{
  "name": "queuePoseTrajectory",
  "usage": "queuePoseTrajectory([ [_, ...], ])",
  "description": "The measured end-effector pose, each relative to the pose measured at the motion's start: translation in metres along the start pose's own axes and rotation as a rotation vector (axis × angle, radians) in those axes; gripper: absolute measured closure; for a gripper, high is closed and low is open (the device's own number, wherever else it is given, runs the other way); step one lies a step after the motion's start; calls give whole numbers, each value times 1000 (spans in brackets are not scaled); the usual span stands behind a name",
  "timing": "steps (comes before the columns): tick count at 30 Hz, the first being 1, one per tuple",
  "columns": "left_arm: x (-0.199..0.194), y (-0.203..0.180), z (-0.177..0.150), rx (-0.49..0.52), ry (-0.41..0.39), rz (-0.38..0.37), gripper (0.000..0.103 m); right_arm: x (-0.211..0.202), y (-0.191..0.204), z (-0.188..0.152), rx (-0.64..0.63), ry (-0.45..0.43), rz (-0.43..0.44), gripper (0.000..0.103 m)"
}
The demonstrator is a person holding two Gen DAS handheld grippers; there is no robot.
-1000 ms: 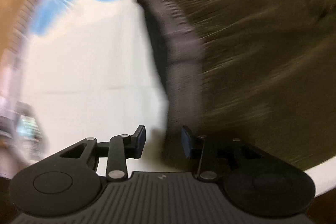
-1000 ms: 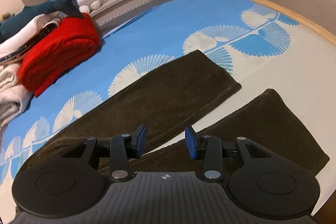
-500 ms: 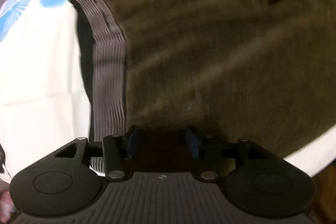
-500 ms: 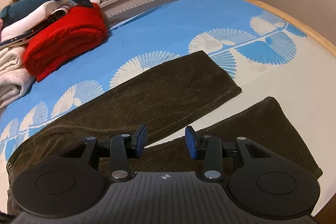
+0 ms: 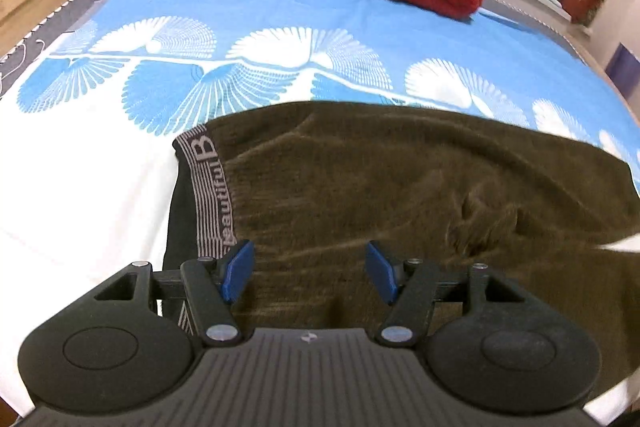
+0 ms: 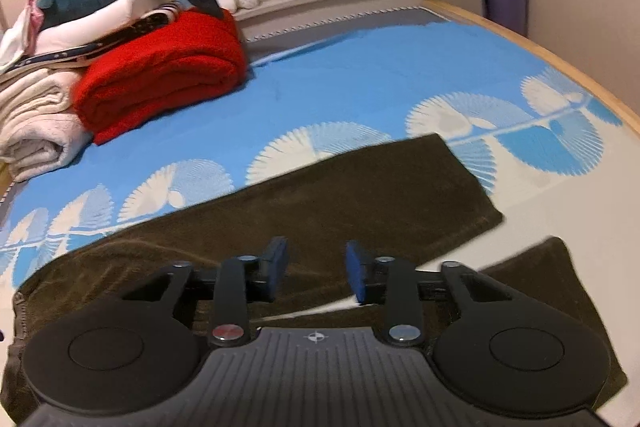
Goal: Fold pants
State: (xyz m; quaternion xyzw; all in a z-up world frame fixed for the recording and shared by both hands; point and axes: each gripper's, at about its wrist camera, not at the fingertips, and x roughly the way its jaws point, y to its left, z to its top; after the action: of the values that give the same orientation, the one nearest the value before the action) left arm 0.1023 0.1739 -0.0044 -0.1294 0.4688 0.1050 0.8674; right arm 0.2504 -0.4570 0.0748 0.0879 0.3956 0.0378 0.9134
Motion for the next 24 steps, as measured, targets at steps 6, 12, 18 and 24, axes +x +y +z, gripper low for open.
queuePoseTrajectory([
  [6, 26, -14, 15, -43, 46, -8, 67, 9, 27, 9, 33, -27, 68, 93],
  [12, 66, -18, 68, -55, 53, 61, 89, 21, 57, 15, 12, -7, 159, 93],
  [18, 108, 16, 98, -157, -67, 51, 87, 26, 72, 16, -69, 14, 188, 92],
  [24, 161, 36, 119, -117, -22, 109, 50, 37, 70, 20, -132, 42, 171, 92],
])
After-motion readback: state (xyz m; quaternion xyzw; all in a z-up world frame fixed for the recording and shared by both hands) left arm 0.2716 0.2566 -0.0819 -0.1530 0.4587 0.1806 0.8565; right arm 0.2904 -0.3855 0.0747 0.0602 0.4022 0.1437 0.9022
